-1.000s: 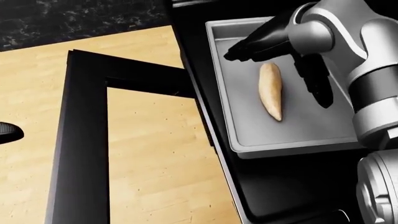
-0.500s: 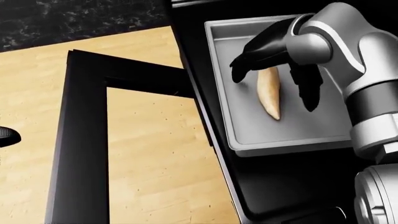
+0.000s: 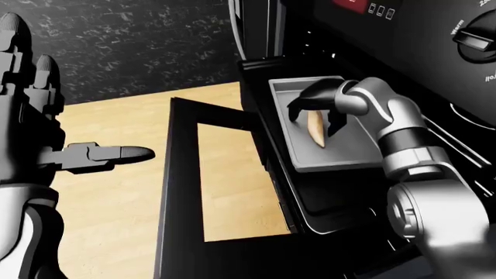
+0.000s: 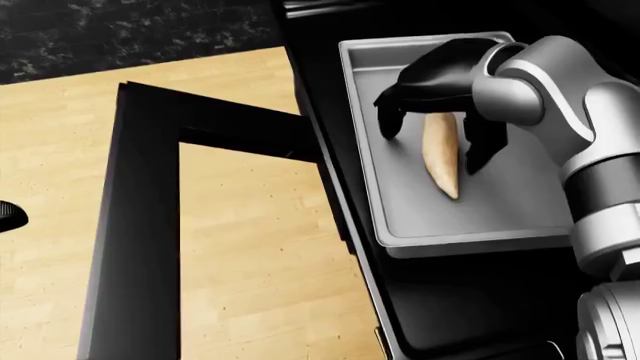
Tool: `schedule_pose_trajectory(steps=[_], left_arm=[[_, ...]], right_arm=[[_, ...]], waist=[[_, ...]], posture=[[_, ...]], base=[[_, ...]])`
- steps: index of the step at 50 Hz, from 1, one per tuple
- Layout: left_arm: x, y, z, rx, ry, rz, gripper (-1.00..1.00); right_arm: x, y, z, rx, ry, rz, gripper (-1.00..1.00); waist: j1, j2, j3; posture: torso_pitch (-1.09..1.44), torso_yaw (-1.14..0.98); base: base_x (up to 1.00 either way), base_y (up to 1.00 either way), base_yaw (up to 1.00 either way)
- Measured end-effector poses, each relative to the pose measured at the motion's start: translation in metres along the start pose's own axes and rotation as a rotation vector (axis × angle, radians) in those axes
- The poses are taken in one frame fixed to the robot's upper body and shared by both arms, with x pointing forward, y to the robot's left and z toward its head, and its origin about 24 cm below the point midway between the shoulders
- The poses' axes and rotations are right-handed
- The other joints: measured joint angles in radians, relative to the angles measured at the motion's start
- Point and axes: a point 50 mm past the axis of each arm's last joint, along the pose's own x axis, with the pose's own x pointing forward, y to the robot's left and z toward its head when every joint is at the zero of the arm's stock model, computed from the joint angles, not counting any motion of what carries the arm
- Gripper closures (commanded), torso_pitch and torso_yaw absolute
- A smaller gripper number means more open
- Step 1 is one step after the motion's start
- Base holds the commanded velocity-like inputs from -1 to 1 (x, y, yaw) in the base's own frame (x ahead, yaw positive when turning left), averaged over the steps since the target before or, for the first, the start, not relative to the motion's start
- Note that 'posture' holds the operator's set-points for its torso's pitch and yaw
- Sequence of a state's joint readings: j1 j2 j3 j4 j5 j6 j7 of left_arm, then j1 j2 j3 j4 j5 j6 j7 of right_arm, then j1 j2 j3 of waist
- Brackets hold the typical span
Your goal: Pick the sweet potato from the top rack in the oven and place it on the plate on the counter.
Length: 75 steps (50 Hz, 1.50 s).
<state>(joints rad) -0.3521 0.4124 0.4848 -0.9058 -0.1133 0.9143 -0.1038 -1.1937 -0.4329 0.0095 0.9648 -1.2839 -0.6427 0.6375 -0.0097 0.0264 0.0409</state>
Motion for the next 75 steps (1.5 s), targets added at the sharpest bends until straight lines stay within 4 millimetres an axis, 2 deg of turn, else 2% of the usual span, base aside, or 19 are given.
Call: schedule_pose_trajectory(steps=[6,8,16,19,26,28,29,30,43,51,58,63,68,75], left_arm=[[0.001,-0.001,0.0,0.002,0.001,-0.001,-1.0],[0.002,-0.001,0.0,0.002,0.004,-0.001,-1.0],[0.0,0.0,0.001,0.006,0.001,0.006,-1.0],[0.0,0.0,0.001,0.006,0.002,0.005,-1.0],[0.0,0.001,0.0,0.006,0.005,0.005,-1.0],[0.0,0.001,0.0,0.005,0.006,0.005,-1.0],[0.0,0.001,0.0,0.005,0.006,0.005,-1.0],[0.0,0.001,-0.001,0.005,0.007,0.005,-1.0],[0.0,0.002,-0.002,0.006,0.01,0.007,-1.0],[0.002,0.0,-0.001,0.007,0.004,0.003,-1.0],[0.002,-0.001,0.003,0.01,-0.003,0.001,-1.0],[0.003,-0.001,0.0,0.008,0.007,0.002,-1.0],[0.002,-0.001,-0.003,0.004,0.013,-0.005,-1.0],[0.001,0.0,-0.005,0.007,0.015,0.005,-1.0]], right_arm=[[0.001,0.008,-0.006,0.045,0.005,-0.033,-0.23],[0.001,0.009,-0.007,0.05,0.008,-0.045,-0.04],[-0.002,0.01,-0.01,0.055,0.031,-0.078,0.04],[-0.002,0.01,-0.011,0.054,0.035,-0.077,0.22],[-0.003,0.01,-0.012,0.057,0.037,-0.08,0.33],[-0.003,0.01,-0.012,0.059,0.038,-0.081,0.53],[-0.003,0.01,-0.013,0.059,0.039,-0.083,0.82],[-0.003,0.011,-0.013,0.058,0.04,-0.086,1.0],[-0.006,0.011,-0.017,-0.024,0.04,-0.031,1.0],[-0.016,-0.005,-0.021,-0.063,0.05,-0.049,1.0],[-0.017,-0.014,-0.019,-0.053,0.037,-0.084,1.0],[-0.02,-0.032,-0.012,0.017,-0.001,-0.159,1.0],[-0.029,-0.062,0.003,0.091,-0.048,-0.253,1.0],[-0.055,-0.099,0.016,0.196,-0.108,-0.402,1.0]], waist=[[0.002,-0.001,-0.002],[0.003,-0.002,-0.002],[0.01,-0.005,-0.002],[0.01,-0.005,-0.003],[0.009,-0.004,-0.002],[0.008,-0.004,-0.002],[0.009,-0.004,-0.001],[0.009,-0.003,-0.001],[0.001,0.003,0.018],[-0.004,0.005,0.021],[-0.003,0.01,0.029],[-0.003,0.018,0.038],[-0.005,0.022,0.041],[-0.008,0.01,0.025]], posture=[[0.0,0.0],[0.0,0.0],[0.0,0.0],[0.0,0.0],[0.0,0.0],[0.0,0.0],[0.0,0.0],[0.0,0.0],[0.0,0.0],[0.0,0.0],[0.0,0.0],[0.0,0.0],[0.0,0.0],[0.0,0.0]], base=[[0.0,0.0,0.0],[0.0,0.0,0.0],[0.0,0.0,0.0],[0.0,0.0,0.0],[0.0,0.0,0.0],[0.0,0.0,0.0],[0.0,0.0,0.0],[0.0,0.0,0.0],[0.0,0.0,0.0],[0.0,0.0,0.0],[0.0,0.0,0.0],[0.0,0.0,0.0],[0.0,0.0,0.0],[0.0,0.0,0.0]])
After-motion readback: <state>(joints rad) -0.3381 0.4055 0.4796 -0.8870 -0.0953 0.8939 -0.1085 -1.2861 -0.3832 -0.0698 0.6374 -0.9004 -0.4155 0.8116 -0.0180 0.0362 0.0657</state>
